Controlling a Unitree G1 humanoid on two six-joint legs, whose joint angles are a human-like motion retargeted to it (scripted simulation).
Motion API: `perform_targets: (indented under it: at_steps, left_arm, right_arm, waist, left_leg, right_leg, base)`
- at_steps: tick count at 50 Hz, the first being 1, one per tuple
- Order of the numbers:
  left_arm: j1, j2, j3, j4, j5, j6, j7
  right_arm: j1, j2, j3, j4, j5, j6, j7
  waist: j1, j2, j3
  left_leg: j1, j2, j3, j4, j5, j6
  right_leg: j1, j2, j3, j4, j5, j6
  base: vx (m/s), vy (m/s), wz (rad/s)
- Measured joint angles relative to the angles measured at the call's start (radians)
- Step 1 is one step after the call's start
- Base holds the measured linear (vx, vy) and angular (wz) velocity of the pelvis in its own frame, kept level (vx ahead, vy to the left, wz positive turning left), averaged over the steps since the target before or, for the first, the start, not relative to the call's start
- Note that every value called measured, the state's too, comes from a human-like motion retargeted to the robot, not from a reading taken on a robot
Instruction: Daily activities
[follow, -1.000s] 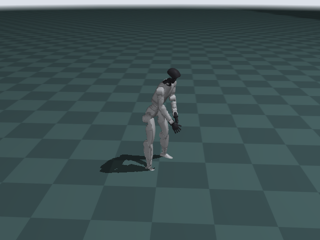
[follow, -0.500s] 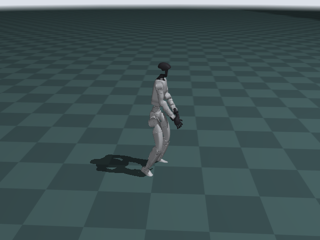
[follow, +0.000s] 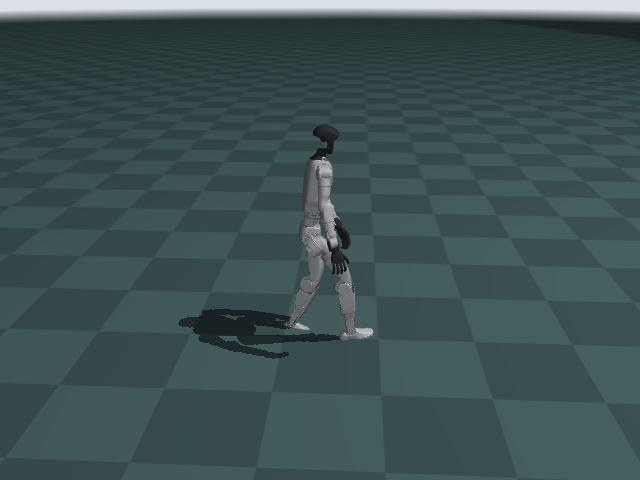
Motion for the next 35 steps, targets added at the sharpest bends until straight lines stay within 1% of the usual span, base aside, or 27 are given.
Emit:
perform_targets:
  at_steps: [3, 5, 7, 10, 13, 20, 23, 25, 27, 28, 30, 32, 35]
  left_arm:
    - [0.029, 0.0, 0.009, 0.011, 0.013, -0.002, 0.003]
    - [0.05, -0.005, 0.013, 0.021, 0.022, 0.0, 0.002]
    - [0.073, -0.013, 0.015, 0.032, 0.028, 0.003, -0.001]
    - [0.105, -0.026, 0.019, 0.053, 0.037, 0.011, -0.011]
    - [0.13, -0.04, 0.018, 0.075, 0.042, 0.018, -0.028]
    - [0.135, -0.046, 0.018, 0.073, 0.049, 0.024, -0.074]
    - [0.104, -0.031, 0.036, 0.036, 0.039, 0.024, -0.081]
    - [0.075, -0.016, 0.054, 0.002, 0.026, 0.023, -0.079]
    - [0.045, 0.002, 0.075, -0.037, 0.012, 0.023, -0.077]
    - [0.031, 0.011, 0.087, -0.057, 0.004, 0.022, -0.075]
    - [-0.014, 0.046, 0.12, -0.109, -0.018, 0.03, -0.088]
    - [-0.019, 0.053, 0.137, -0.137, -0.025, 0.022, -0.078]
    - [-0.024, 0.068, 0.164, -0.179, -0.036, 0.016, -0.077]
  right_arm:
    - [0.01, -0.011, -0.028, 0.005, 0.01, -0.003, -0.015]
    - [0.016, -0.017, -0.044, 0.005, 0.017, -0.005, -0.025]
    - [0.02, -0.023, -0.056, 0.001, 0.025, -0.008, -0.037]
    - [0.021, -0.028, -0.065, -0.009, 0.031, -0.013, -0.052]
    - [0.017, -0.026, -0.062, -0.024, 0.03, -0.019, -0.064]
    - [-0.009, -0.007, -0.006, -0.068, 0.004, -0.036, -0.077]
    - [-0.024, 0.002, 0.027, -0.077, -0.015, -0.036, -0.072]
    - [-0.033, 0.009, 0.048, -0.08, -0.032, -0.034, -0.063]
    - [-0.042, 0.015, 0.068, -0.081, -0.052, -0.031, -0.049]
    - [-0.046, 0.019, 0.077, -0.082, -0.061, -0.029, -0.042]
    - [-0.078, 0.025, 0.089, -0.08, -0.079, -0.024, -0.019]
    - [-0.066, 0.037, 0.106, -0.089, -0.097, -0.024, -0.01]
    - [-0.061, 0.051, 0.123, -0.111, -0.12, -0.023, 0.012]
  waist:
    - [0.008, 0.029, -0.022]
    - [0.011, 0.051, -0.035]
    - [0.011, 0.076, -0.045]
    - [0.02, 0.123, -0.056]
    - [0.027, 0.185, -0.064]
    - [0.049, 0.344, -0.072]
    - [0.07, 0.394, -0.076]
    - [0.088, 0.417, -0.08]
    - [0.111, 0.434, -0.085]
    - [0.123, 0.44, -0.088]
    - [0.135, 0.436, -0.073]
    - [0.171, 0.458, -0.084]
    - [0.217, 0.471, -0.089]
  left_leg:
    - [0.009, -0.001, -0.01, 0.033, -0.042, 0.004]
    - [0.02, 0.002, 0.017, 0.059, -0.073, 0.008]
    - [0.034, 0.014, 0.093, 0.097, -0.108, 0.012]
    - [0.049, 0.029, 0.13, 0.169, -0.138, -0.001]
    - [0.055, 0.058, 0.157, 0.271, -0.082, -0.06]
    - [-0.004, 0.124, 0.206, 0.593, 0.132, -0.251]
    - [-0.07, 0.161, 0.253, 0.745, 0.203, -0.293]
    - [-0.122, 0.192, 0.288, 0.84, 0.216, -0.293]
    - [-0.177, 0.229, 0.321, 0.925, 0.193, -0.27]
    - [-0.204, 0.247, 0.334, 0.962, 0.174, -0.255]
    - [-0.253, 0.266, 0.358, 1.008, 0.147, -0.217]
    - [-0.289, 0.31, 0.363, 1.055, 0.092, -0.196]
    - [-0.34, 0.349, 0.372, 1.083, 0.036, -0.165]
  right_leg:
    - [0.002, 0.03, 0.01, -0.057, 0.046, 0.0]
    - [0.009, 0.039, 0.011, -0.066, 0.072, 0.0]
    - [0.017, 0.037, 0.005, -0.047, 0.074, -0.002]
    - [0.029, 0.05, -0.006, 0.004, 0.033, -0.028]
    - [0.05, 0.074, -0.027, 0.053, -0.034, -0.071]
    - [0.137, 0.155, -0.066, 0.088, -0.156, -0.163]
    - [0.186, 0.18, -0.078, 0.076, -0.194, -0.188]
    - [0.221, 0.19, -0.085, 0.063, -0.214, -0.198]
    - [0.26, 0.198, -0.091, 0.044, -0.23, -0.203]
    - [0.281, 0.201, -0.094, 0.033, -0.237, -0.203]
    - [0.376, 0.196, -0.086, -0.088, -0.207, -0.201]
    - [0.407, 0.217, -0.092, -0.079, -0.229, -0.203]
    - [0.473, 0.228, -0.086, -0.097, -0.251, -0.204]
  base:
    - [0.4, 0.0, 0.46]
    - [0.42, 0.02, 0.57]
    - [0.43, 0.04, 0.57]
    - [0.43, 0.0, 0.32]
    - [0.41, -0.04, 0.23]
    - [0.37, -0.07, 0.18]
    - [0.33, -0.06, 0.3]
    - [0.31, -0.07, 0.41]
    - [0.3, -0.07, 0.44]
    - [0.3, -0.07, 0.49]
    - [0.29, -0.07, 0.51]
    - [0.29, -0.08, 0.24]
    - [0.28, -0.07, 0.2]
